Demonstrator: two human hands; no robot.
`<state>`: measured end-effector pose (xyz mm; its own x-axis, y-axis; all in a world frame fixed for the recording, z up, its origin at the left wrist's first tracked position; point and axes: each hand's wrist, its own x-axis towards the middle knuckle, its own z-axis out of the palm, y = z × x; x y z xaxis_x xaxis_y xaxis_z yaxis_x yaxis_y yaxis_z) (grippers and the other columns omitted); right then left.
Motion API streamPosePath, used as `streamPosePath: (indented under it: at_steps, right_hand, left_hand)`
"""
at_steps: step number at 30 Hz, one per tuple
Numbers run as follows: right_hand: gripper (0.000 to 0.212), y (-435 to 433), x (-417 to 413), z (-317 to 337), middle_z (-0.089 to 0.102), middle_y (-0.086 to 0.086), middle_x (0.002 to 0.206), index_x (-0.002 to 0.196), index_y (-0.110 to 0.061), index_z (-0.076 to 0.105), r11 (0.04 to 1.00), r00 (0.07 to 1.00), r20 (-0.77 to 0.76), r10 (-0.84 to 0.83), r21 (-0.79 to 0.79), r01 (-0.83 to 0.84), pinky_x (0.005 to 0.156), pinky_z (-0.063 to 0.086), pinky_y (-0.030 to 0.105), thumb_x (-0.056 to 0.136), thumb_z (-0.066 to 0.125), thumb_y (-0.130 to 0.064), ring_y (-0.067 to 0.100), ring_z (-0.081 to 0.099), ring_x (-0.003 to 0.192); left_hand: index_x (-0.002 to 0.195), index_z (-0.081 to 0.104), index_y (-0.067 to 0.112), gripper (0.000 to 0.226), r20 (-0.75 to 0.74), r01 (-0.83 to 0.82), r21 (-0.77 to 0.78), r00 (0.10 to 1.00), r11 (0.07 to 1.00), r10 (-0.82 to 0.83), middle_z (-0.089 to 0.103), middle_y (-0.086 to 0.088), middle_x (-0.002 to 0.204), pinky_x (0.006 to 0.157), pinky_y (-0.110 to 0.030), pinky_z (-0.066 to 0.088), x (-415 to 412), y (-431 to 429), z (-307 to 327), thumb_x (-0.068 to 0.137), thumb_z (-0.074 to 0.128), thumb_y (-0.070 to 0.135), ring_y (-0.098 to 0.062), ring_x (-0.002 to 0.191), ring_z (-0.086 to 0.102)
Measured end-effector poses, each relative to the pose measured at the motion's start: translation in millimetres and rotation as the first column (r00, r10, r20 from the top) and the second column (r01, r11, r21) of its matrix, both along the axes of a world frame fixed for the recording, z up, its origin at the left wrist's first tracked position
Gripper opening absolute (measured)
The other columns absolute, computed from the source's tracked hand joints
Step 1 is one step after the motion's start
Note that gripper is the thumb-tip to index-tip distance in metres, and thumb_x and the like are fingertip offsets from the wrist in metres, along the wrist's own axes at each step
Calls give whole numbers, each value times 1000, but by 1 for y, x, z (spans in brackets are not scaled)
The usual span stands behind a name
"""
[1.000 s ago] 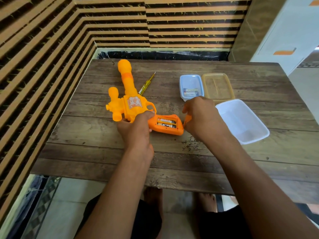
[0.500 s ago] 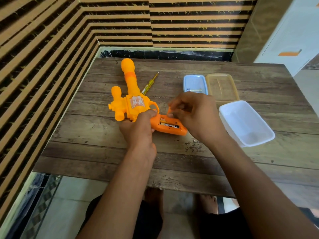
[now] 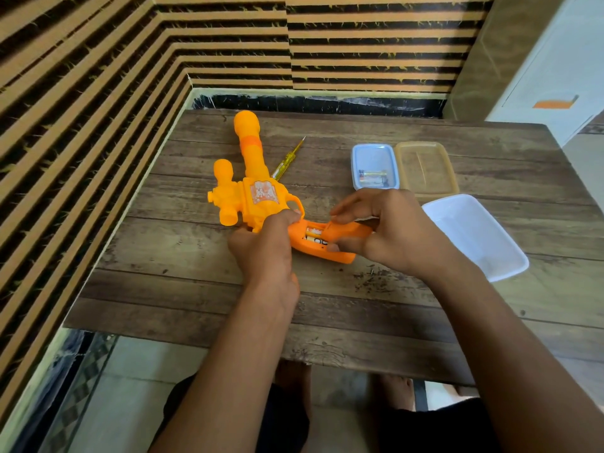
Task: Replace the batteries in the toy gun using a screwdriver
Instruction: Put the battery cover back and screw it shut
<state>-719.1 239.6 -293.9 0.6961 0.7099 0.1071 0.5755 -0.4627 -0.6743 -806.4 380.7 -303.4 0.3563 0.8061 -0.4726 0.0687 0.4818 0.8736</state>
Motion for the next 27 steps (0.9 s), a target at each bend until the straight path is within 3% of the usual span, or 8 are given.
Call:
streamPosePath:
  at_steps: [3,6,9,12,14,19,25,27]
  right_hand:
    - [30,-7,1,3,76,-4,105,96,-17,85,1000,1000,0,24,0,-24,89,56,33,68,95,-16,12,69,99]
    - [31,-12,2,3,78,-6,97,94,-20,84,999,1000,11,-30,12,30,84,58,37,65,93,-16,11,71,91]
    - [33,-11,1,3,78,-7,94,96,-22,82,987,990,7,-140,83,139,85,61,38,64,86,-26,10,73,88]
    - [32,-10,1,5,79,-9,93,98,-24,82,943,967,-65,-246,214,254,83,61,31,67,83,-29,5,73,85]
    - [29,-10,0,5,79,-9,93,98,-26,82,921,960,-117,-256,272,279,83,62,32,69,85,-24,5,74,85]
    - [34,-5,-7,8,80,-7,94,98,-24,82,953,984,-154,-83,276,124,89,61,43,65,85,-25,9,75,92]
    - [29,0,-15,11,78,-6,89,92,-22,81,985,991,-84,102,150,-89,77,58,40,66,93,-16,8,72,83]
    - [30,-1,-15,12,78,-7,89,94,-22,81,982,992,-60,115,156,-105,76,58,38,67,94,-18,5,72,83]
  left_hand:
    - [91,71,13,26,3,0,-4,1000,1000,0,72,2,80,45,-14,42,0,0,0,72,86,2,-9,55,58]
    - [88,69,15,26,7,1,-8,1000,1000,-1,73,2,80,44,-15,44,0,0,1,73,86,3,-13,61,64]
    - [98,73,14,30,11,2,34,1000,999,-2,78,1,86,43,-20,46,1,-1,0,73,88,7,-18,66,69]
    - [100,75,17,32,24,10,61,1000,998,-12,81,3,90,66,-35,63,0,-3,-1,72,88,7,-20,78,77]
    - [97,75,17,30,37,18,58,999,998,-20,81,2,91,83,-48,65,0,-4,-2,73,87,5,-21,83,79]
    - [110,73,13,34,119,37,-5,992,999,-36,81,-6,99,74,-49,67,1,-7,0,81,80,-4,-17,77,77]
    - [105,73,16,34,131,26,40,991,999,-32,81,-3,99,72,-47,66,4,-6,-3,79,84,-2,-23,86,79]
    - [95,73,18,29,136,23,30,990,999,-27,80,-1,91,67,-43,65,5,-5,-3,79,84,-2,-20,79,77]
